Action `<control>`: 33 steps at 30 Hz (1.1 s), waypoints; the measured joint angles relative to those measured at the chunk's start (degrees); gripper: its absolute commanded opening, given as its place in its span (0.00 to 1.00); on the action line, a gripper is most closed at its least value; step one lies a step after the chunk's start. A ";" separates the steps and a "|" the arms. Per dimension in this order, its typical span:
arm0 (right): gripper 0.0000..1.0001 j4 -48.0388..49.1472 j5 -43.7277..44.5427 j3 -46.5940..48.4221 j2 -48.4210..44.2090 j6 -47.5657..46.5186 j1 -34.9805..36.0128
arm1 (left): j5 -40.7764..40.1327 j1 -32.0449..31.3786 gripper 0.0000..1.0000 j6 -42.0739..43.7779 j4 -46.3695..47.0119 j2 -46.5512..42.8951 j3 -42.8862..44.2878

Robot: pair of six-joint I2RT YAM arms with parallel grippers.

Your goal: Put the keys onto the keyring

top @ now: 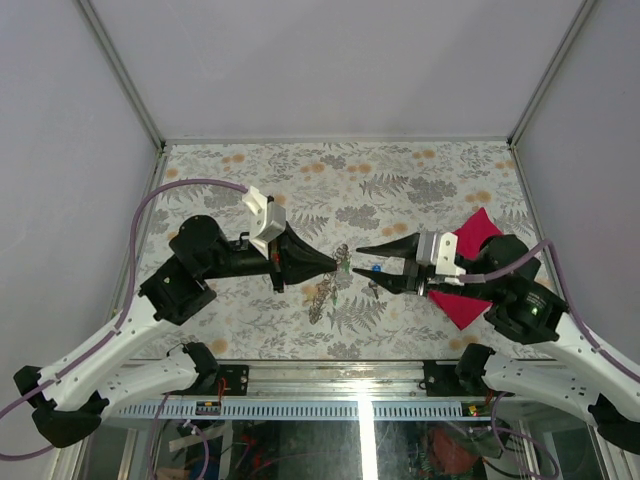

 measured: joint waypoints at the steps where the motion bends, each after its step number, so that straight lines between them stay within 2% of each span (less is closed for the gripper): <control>1: 0.44 -0.20 -1.68 0.28 0.50 0.83 -1.01 | 0.07 0.00 0.00 0.07 -0.31 -0.11 0.00; 6: 0.46 1.70 -13.31 1.22 3.19 8.00 -10.58 | 0.11 0.00 0.00 0.11 -1.33 -0.61 0.00; 9: 0.46 6.54 -22.36 1.09 5.33 14.93 -16.74 | 0.13 0.00 0.00 0.11 -1.60 -1.09 0.00; 15: 0.47 14.45 -32.09 -0.28 8.35 23.63 -19.06 | 0.72 0.00 0.00 0.09 -1.57 -1.70 0.00; 23: 0.47 18.32 -37.18 -0.98 9.88 26.27 -19.19 | 1.20 0.00 0.00 0.09 -1.57 -1.64 0.00; 33: 0.46 18.53 -37.51 -1.79 12.33 26.05 -19.19 | 1.38 0.00 0.00 0.09 -1.53 -0.94 0.11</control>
